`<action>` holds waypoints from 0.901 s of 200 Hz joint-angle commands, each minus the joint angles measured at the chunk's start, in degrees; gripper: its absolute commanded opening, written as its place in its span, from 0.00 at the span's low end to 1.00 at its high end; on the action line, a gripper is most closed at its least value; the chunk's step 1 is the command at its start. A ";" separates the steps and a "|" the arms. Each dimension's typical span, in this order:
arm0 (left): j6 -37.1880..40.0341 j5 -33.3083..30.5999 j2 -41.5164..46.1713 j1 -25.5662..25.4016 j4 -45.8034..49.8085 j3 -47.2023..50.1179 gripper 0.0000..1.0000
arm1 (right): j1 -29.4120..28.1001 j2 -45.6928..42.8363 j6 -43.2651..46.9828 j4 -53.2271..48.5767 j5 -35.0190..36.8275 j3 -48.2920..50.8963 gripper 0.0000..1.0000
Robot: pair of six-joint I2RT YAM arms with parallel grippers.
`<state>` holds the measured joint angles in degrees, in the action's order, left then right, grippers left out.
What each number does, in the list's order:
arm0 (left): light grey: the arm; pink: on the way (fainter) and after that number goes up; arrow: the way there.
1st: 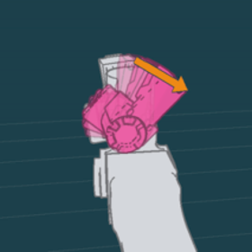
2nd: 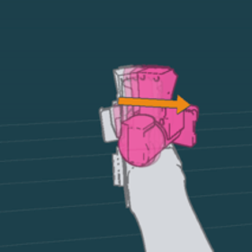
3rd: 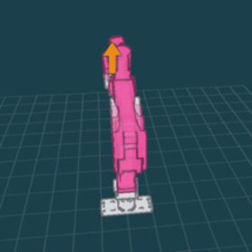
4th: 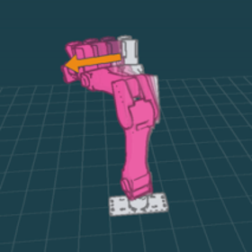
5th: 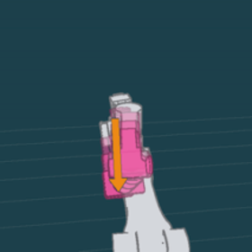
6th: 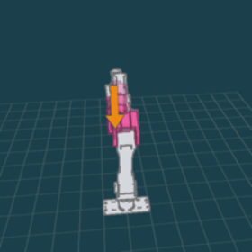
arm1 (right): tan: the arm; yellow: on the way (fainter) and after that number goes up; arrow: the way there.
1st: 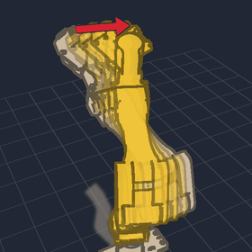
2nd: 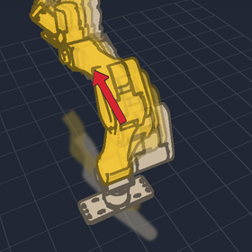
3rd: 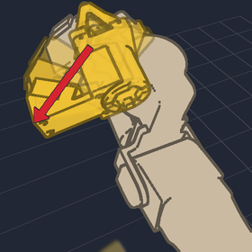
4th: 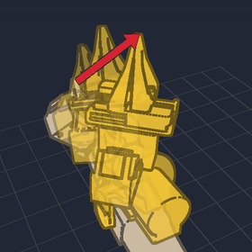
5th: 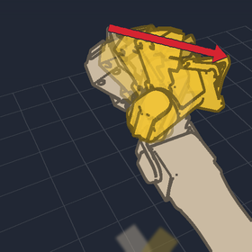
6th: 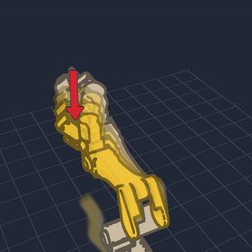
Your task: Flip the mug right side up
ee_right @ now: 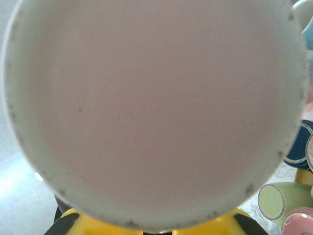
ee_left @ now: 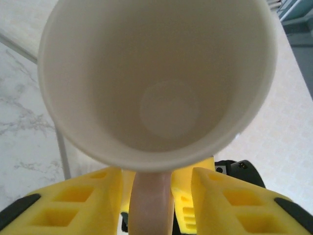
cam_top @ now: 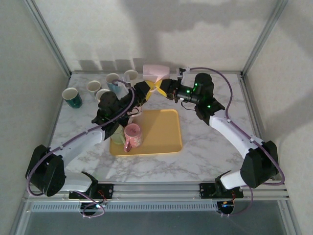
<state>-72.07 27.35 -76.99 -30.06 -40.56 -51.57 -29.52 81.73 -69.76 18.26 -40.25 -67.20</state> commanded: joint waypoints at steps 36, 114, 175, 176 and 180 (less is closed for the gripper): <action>-1.05 0.20 -0.32 -0.49 -4.88 -0.47 0.17 | -0.72 -2.27 1.00 5.59 -1.85 -0.61 0.00; 1.26 -0.10 0.76 -0.57 -5.26 -0.02 0.00 | -0.73 -4.39 7.42 -4.72 1.27 -1.46 0.58; 10.76 -2.49 4.66 -0.35 5.78 -3.08 0.00 | -0.45 -9.71 29.31 -31.78 7.56 -7.55 0.65; 11.01 -2.49 4.70 -0.35 6.11 -3.17 0.00 | -0.45 -9.86 29.80 -32.32 7.87 -7.71 0.65; 12.06 -2.69 5.02 -0.28 7.71 -3.69 0.00 | -0.45 -10.20 31.94 -34.75 8.86 -8.26 0.65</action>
<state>-67.26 26.13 -76.20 -30.39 -35.59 -51.22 -29.87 75.68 -52.82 -0.75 -36.45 -70.59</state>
